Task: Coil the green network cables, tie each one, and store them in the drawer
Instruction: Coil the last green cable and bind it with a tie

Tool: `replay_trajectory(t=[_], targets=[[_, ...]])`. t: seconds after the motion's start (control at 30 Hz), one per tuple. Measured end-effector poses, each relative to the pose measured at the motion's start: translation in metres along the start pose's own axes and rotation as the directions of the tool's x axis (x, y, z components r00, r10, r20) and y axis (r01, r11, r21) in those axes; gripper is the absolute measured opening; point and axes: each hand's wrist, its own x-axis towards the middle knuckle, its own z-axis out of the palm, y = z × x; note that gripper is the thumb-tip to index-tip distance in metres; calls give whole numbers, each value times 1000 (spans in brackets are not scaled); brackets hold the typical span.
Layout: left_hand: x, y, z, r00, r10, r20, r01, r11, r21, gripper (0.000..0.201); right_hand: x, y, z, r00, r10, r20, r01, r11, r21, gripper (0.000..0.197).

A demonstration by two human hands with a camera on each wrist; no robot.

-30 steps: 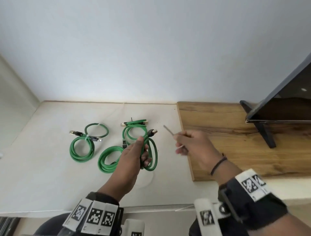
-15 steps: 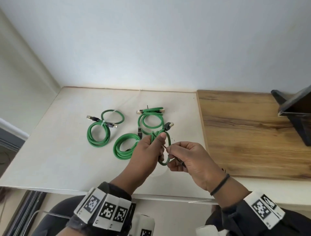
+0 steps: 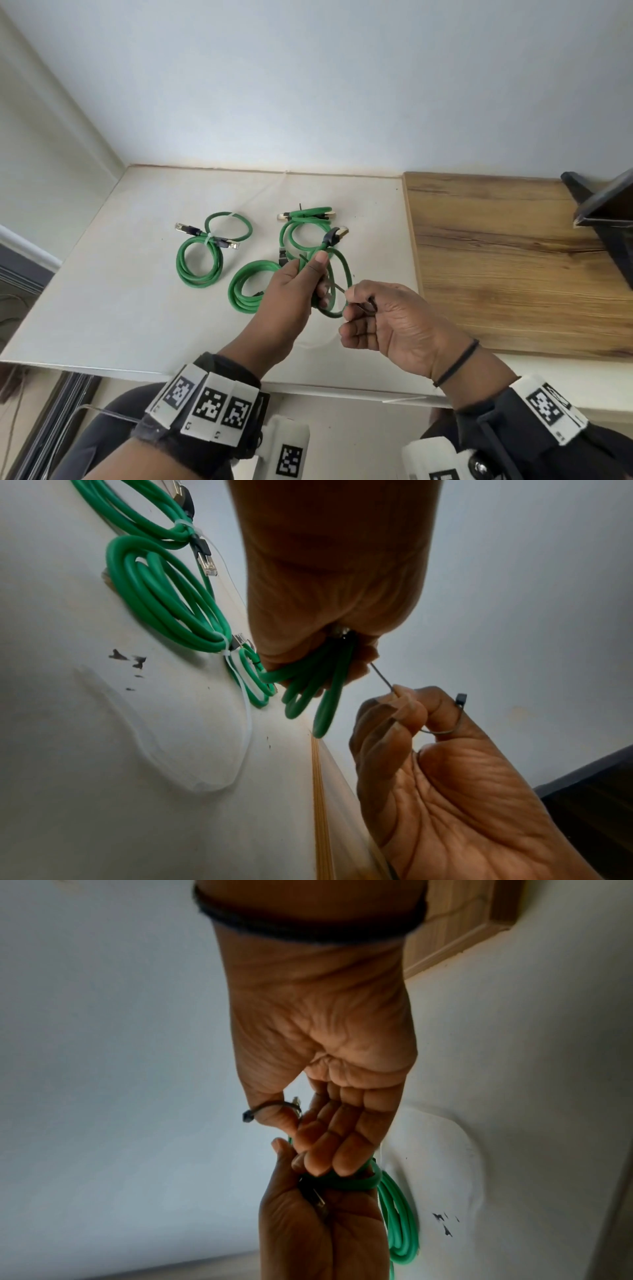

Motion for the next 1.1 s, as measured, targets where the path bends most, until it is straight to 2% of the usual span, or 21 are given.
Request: replay_trajectory(t=[0.1, 0.23, 0.33, 0.57, 0.7, 0.9, 1.1], targets=[[-2, 0, -1, 997, 34, 67, -38, 998, 56, 37, -4, -5, -1, 998, 7, 66, -8, 1000, 20, 4], [-6, -1, 0, 991, 94, 97, -108, 984, 142, 34, -1, -6, -2, 998, 15, 54, -18, 999, 49, 27], [-6, -1, -1, 988, 113, 106, -130, 975, 181, 38, 1, -5, -4, 999, 33, 39, -35, 998, 54, 32], [-6, -1, -2, 992, 94, 86, -109, 977, 183, 36, -2, -7, -2, 995, 73, 64, -76, 995, 57, 23], [-7, 1, -1, 991, 101, 89, -114, 980, 163, 32, -1, -4, 0, 995, 80, 57, -81, 996, 26, 31], [-8, 3, 1, 987, 118, 108, -135, 978, 161, 31, -4, -6, -1, 992, 74, 103, -71, 997, -33, 14], [-8, 3, -1, 989, 117, 90, -127, 986, 112, 37, -3, -5, -1, 996, 75, 54, -74, 997, -25, 17]])
